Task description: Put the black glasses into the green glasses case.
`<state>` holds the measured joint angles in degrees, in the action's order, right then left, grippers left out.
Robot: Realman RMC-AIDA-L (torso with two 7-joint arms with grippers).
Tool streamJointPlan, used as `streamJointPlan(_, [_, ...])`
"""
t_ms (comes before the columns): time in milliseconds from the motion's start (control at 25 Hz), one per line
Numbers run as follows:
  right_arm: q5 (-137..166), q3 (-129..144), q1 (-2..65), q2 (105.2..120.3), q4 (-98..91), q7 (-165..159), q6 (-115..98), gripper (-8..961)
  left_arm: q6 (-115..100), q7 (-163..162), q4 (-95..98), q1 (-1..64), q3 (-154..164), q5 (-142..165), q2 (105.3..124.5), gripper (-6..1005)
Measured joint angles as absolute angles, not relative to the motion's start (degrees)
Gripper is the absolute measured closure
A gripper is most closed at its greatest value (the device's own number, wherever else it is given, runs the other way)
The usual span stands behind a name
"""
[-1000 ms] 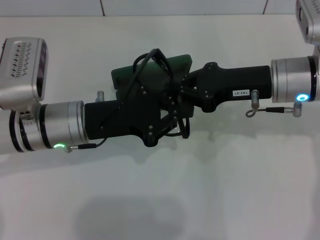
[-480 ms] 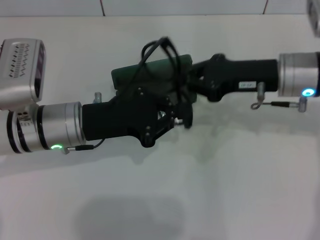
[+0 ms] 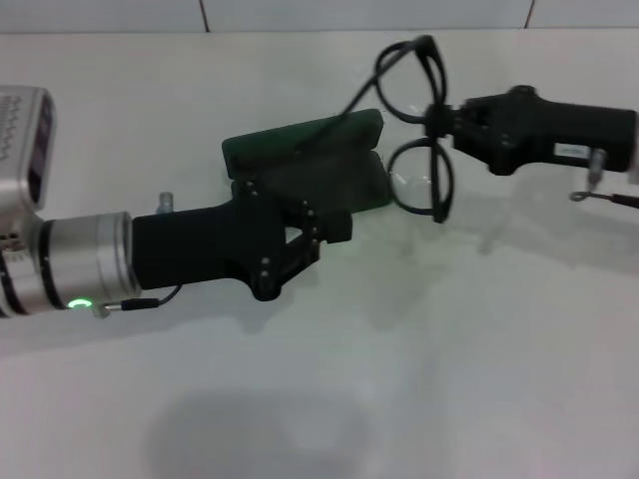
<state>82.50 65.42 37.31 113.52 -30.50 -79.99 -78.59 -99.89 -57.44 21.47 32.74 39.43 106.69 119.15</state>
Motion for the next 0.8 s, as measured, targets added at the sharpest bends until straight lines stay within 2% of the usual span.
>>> streamJointPlan(160, [82.7,64.8,34.7,113.03,-30.5,-78.6,-76.4,867,-103.6,-59.7,23.6,32.5,39.7,106.8,118.54,999])
streamJointPlan(400, [84.6,65.2,33.0,112.82,-30.4,-77.6,-75.3,864,-109.3,-62.2,24.2,33.1,39.7,106.7,116.36,999])
streamJointPlan(560, [87.8,65.3,33.3,113.36,-30.4,-77.5,-75.7,862,-109.1,-62.4,24.2,33.4,39.4,106.6,116.45,999])
streamJointPlan(600, [90.1,65.3,33.9,114.01,-30.6,-77.3,-76.2,862,-109.0,-62.4,24.2,33.4,39.4,106.6,116.57,999])
streamJointPlan(800, [93.7,65.3,34.9,115.45,-31.5,-76.9,-77.2,859,-106.0,-62.4,23.9,33.5,39.4,106.6,117.22,998])
